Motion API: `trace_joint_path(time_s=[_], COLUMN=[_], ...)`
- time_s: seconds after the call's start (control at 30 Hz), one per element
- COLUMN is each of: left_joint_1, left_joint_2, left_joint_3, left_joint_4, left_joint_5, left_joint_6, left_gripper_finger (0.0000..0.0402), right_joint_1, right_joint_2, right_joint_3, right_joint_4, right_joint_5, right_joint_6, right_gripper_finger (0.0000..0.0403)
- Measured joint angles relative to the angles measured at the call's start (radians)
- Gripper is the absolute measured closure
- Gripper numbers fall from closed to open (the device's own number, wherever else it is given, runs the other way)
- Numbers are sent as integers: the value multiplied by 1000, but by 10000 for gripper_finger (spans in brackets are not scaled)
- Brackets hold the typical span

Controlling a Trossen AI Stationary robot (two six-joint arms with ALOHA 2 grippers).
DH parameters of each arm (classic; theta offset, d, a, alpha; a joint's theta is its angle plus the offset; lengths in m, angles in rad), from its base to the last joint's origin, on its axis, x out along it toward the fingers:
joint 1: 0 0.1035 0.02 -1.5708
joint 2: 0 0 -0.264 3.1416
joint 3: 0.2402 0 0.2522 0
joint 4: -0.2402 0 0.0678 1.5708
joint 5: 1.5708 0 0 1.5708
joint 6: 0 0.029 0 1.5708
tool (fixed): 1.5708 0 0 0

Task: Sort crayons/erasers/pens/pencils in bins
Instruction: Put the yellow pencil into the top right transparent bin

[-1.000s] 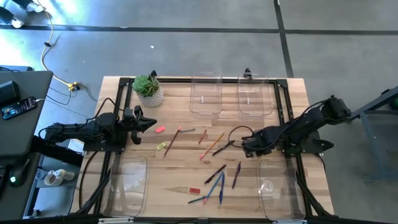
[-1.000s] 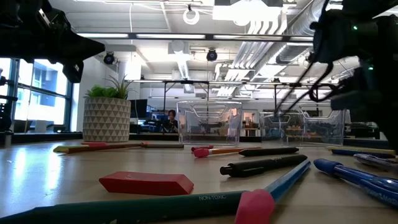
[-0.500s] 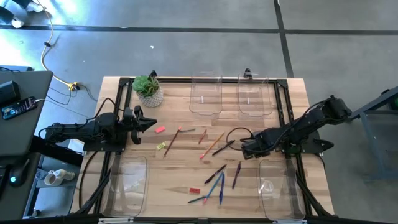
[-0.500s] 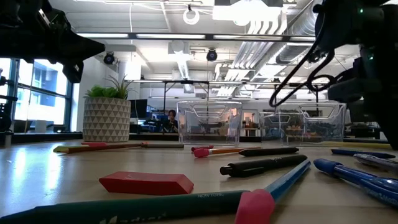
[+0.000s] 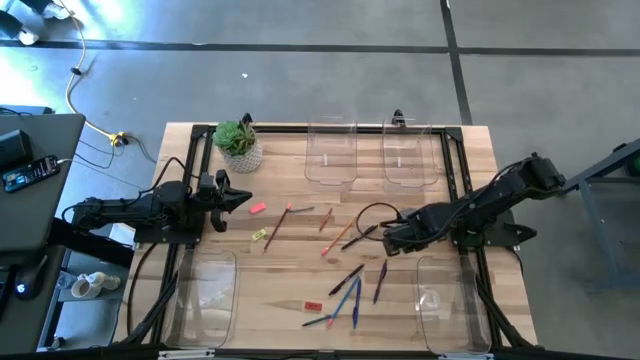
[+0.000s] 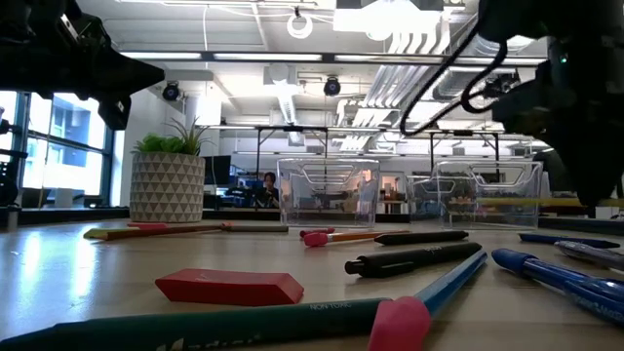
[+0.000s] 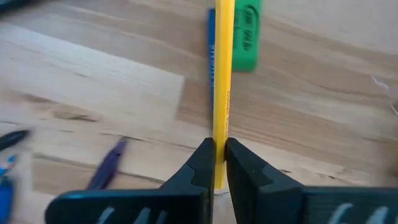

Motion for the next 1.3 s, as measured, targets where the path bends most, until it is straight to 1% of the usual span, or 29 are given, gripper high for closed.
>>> trace_joint_path(time_s=[0.37,0.73,0.9,1.03,1.17,1.3], left_joint_1=[0,0,0,0,0,0], left_joint_2=[0,0,0,0,0,0], left_joint_3=[0,0,0,0,0,0], left_joint_4=[0,0,0,-1,-2,-2], left_joint_5=[0,0,0,0,-1,-1], left_joint_6=[0,0,0,0,0,0], left_gripper_finger=[398,398,398,398,398,398], right_joint_1=[0,-43,-91,-144,-208,-279], right_joint_2=[0,-1,-1,-1,-1,-1], right_joint_3=[116,234,267,293,319,342], right_joint_4=[7,2,-4,-29,-67,-103], right_joint_5=[79,280,358,400,435,438], right_joint_6=[-77,-94,-122,-153,-189,-252], right_gripper_finger=[387,387,387,387,387,387])
